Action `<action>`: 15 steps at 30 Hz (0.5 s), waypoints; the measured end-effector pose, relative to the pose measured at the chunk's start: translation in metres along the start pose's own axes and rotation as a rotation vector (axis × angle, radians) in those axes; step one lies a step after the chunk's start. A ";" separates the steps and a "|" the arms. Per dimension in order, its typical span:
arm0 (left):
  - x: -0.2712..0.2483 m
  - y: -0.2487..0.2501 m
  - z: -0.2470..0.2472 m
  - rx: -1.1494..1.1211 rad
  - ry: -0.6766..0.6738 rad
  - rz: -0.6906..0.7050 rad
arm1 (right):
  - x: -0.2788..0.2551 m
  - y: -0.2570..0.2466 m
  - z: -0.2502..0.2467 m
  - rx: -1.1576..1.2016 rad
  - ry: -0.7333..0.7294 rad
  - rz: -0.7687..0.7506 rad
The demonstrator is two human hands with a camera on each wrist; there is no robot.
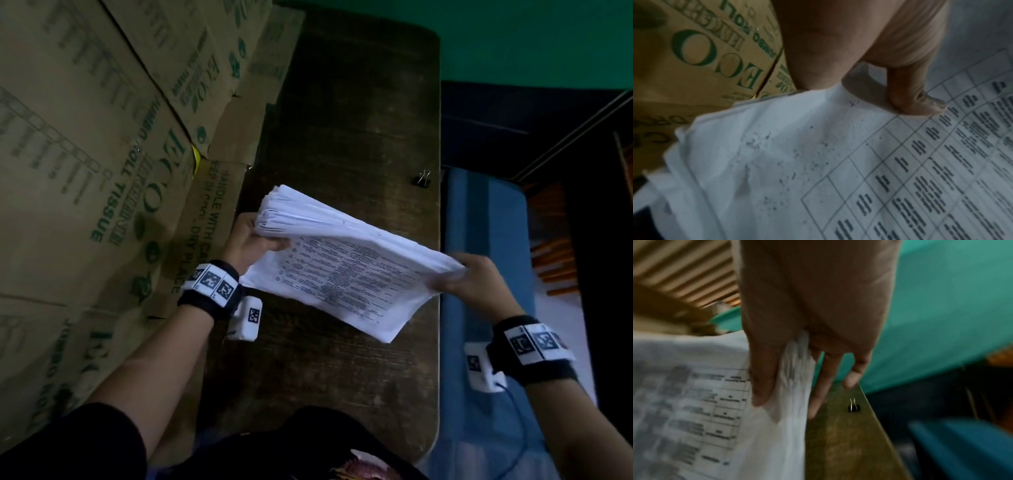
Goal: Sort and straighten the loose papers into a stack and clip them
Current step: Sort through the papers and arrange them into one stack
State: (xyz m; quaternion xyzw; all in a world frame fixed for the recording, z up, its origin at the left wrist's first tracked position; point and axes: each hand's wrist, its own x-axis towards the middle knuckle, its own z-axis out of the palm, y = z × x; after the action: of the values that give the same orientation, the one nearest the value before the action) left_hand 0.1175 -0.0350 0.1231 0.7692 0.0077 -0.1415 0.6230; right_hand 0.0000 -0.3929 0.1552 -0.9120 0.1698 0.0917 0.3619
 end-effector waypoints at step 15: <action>-0.027 -0.050 -0.003 0.268 0.089 -0.472 | -0.011 0.041 0.064 0.239 0.123 -0.003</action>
State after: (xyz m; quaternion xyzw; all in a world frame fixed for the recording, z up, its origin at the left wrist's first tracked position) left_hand 0.0830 -0.0169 0.0817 0.8271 0.1954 -0.2486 0.4646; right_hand -0.0280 -0.3736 0.0863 -0.8667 0.1998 0.0142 0.4569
